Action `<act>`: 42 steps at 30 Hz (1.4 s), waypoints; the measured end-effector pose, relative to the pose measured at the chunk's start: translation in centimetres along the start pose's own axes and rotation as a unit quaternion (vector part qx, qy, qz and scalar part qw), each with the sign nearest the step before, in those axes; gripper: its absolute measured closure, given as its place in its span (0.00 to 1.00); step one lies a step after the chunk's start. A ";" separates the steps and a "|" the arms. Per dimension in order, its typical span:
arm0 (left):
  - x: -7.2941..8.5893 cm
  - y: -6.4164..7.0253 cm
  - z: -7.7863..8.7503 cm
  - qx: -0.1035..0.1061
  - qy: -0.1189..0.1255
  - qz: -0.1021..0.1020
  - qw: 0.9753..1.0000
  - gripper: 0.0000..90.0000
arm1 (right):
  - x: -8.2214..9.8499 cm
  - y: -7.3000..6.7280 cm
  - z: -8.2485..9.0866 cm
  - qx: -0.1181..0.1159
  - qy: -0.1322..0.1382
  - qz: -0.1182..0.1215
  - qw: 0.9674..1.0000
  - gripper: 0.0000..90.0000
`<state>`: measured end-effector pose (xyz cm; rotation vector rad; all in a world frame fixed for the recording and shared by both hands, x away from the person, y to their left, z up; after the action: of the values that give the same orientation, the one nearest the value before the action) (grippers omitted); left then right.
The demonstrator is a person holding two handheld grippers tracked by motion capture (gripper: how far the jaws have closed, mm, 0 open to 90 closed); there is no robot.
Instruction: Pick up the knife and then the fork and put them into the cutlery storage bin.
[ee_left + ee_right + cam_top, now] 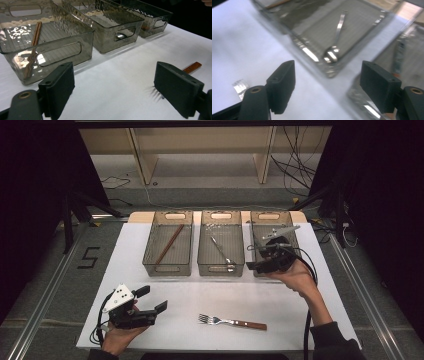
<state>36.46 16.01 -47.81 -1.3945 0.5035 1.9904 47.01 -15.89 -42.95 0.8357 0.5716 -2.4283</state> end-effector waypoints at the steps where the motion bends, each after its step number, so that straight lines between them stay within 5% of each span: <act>1: 0.0 0.0 0.0 0.000 0.000 0.000 1.000 0.18 | 0.3 -0.6 0.1 -0.006 -0.002 0.005 1.000 0.31; 6: 0.0 0.0 0.0 0.000 0.000 0.000 1.000 0.18 | 2.0 -3.5 0.0 -0.031 -0.016 0.039 0.999 0.31; 13: 0.0 0.1 0.1 0.000 0.001 -0.001 1.000 0.18 | 5.0 -6.1 -1.0 -0.040 -0.069 0.088 0.993 0.31; 20: -0.1 0.0 0.2 0.001 0.002 -0.002 1.000 0.18 | 8.3 -7.8 -2.4 -0.046 -0.143 0.133 0.980 0.31; 28: -0.1 0.1 0.1 0.001 0.002 -0.002 1.000 0.18 | 11.0 -7.5 -3.5 -0.032 -0.203 0.169 0.964 0.33; 42: -0.1 0.1 0.2 0.004 0.004 0.000 1.000 0.18 | 13.4 -7.4 -4.5 -0.017 -0.257 0.202 0.945 0.52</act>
<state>36.29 16.01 -47.67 -1.3986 0.5142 1.9809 35.58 -11.95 -53.35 0.2407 0.2125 -2.1195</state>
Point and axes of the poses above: each handheld gripper's, and its own axes: z roughly backward along the jaws, x roughly out of its underside, y roughly to its right, the point moved 9 cm from there along -z, roughly forward along the jaws, and after that the axes turned 12 degrees about -z, right-handed, at the moved point
